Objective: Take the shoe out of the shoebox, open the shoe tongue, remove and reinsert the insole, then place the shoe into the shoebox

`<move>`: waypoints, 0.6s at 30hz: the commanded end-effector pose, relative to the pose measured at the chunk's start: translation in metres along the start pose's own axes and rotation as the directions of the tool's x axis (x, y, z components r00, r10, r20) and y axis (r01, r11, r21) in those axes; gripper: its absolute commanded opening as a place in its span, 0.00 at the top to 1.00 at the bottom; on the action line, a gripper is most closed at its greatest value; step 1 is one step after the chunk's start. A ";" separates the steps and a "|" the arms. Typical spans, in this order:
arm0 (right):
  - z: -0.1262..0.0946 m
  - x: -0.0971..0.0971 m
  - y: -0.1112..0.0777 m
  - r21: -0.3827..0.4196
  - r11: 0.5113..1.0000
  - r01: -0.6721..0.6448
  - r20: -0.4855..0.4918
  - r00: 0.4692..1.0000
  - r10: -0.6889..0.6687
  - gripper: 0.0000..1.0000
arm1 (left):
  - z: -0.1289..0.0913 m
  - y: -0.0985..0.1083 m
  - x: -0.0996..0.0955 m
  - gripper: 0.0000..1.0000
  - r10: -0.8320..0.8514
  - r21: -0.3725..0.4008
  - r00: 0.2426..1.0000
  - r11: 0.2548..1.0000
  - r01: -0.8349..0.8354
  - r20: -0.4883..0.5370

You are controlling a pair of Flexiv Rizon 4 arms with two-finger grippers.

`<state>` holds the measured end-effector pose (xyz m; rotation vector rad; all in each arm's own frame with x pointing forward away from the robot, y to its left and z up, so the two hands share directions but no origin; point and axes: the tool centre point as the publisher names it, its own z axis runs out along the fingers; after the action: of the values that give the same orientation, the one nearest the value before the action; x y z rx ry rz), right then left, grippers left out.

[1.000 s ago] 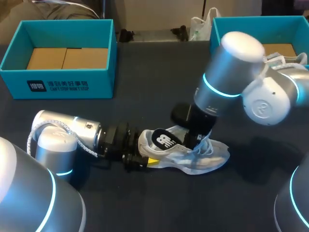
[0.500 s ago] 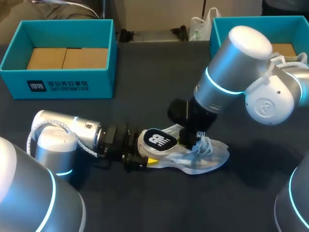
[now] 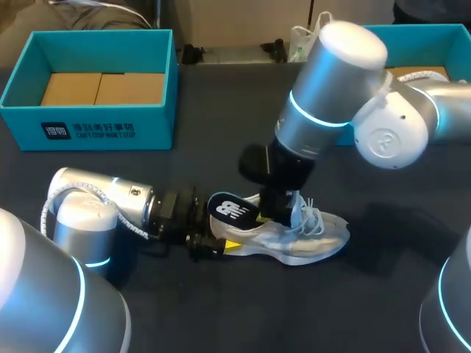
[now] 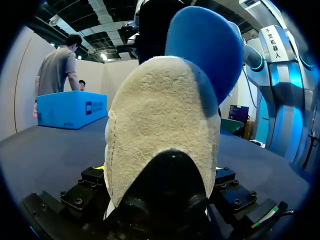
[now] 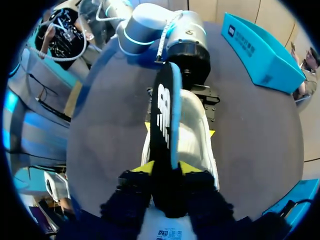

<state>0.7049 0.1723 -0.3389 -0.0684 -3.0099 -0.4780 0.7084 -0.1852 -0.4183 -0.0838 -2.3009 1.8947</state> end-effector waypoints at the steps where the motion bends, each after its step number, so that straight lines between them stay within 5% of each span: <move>1: -0.004 0.003 -0.001 0.009 1.000 -0.020 0.014 1.000 0.020 0.11 | 0.000 -0.001 -0.001 1.00 -0.001 -0.002 1.000 1.000 0.001 0.000; 11: -0.005 -0.004 0.002 -0.010 0.998 -0.064 0.001 0.998 0.064 0.18 | 0.000 -0.001 -0.001 1.00 -0.001 -0.002 1.000 1.000 0.001 0.000; 18: -0.001 -0.010 0.014 -0.002 0.998 -0.060 -0.048 0.997 0.059 0.42 | 0.000 -0.001 -0.001 1.00 -0.001 -0.002 1.000 1.000 0.001 0.000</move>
<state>0.7087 0.1749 -0.3309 -0.1498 -2.9612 -0.5005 0.7085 -0.1852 -0.4182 -0.0836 -2.3010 1.8948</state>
